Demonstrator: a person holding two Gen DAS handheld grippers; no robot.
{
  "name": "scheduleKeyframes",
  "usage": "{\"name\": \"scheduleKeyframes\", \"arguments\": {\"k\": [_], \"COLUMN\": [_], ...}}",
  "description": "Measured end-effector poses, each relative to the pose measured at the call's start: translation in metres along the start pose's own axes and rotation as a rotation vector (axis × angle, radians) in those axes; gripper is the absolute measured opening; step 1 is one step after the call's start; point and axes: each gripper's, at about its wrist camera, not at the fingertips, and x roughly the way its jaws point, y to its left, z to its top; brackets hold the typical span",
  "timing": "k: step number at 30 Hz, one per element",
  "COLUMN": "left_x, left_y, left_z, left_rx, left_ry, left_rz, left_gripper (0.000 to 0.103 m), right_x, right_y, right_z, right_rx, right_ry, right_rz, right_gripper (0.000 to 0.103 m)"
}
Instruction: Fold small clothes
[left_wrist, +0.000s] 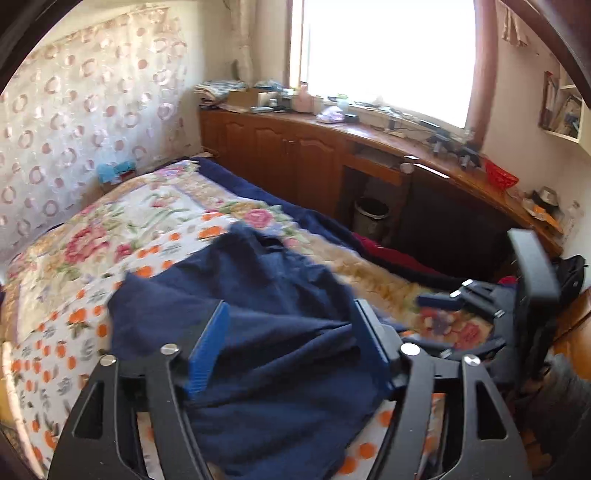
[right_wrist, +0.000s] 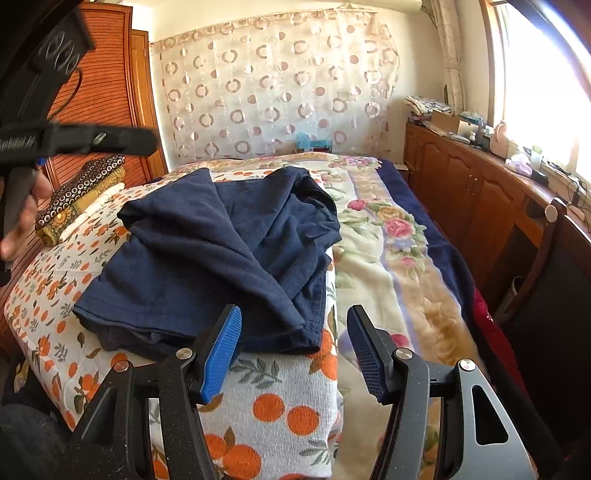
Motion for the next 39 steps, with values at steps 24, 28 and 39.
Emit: {"name": "scheduleKeyframes", "arguments": {"k": [24,28,39], "left_x": [-0.002,-0.001,-0.004], "left_y": [0.167,0.183,0.196], "left_z": [-0.085,-0.092,-0.103], "left_rx": [-0.141,-0.157,-0.146], "left_ry": [-0.009,-0.024,-0.039], "left_rz": [0.211,0.230,0.243], "left_gripper": [0.072,0.072,0.072], "right_x": [0.113,0.130,0.156], "right_y": [0.128,0.139,0.171], "right_z": [0.094,0.099,0.112], "right_rx": [-0.232,-0.243,-0.343], "right_ry": [0.067,0.093,0.139], "right_rz": [0.162,0.168,0.176], "right_gripper": [0.062,0.062,0.062]}}
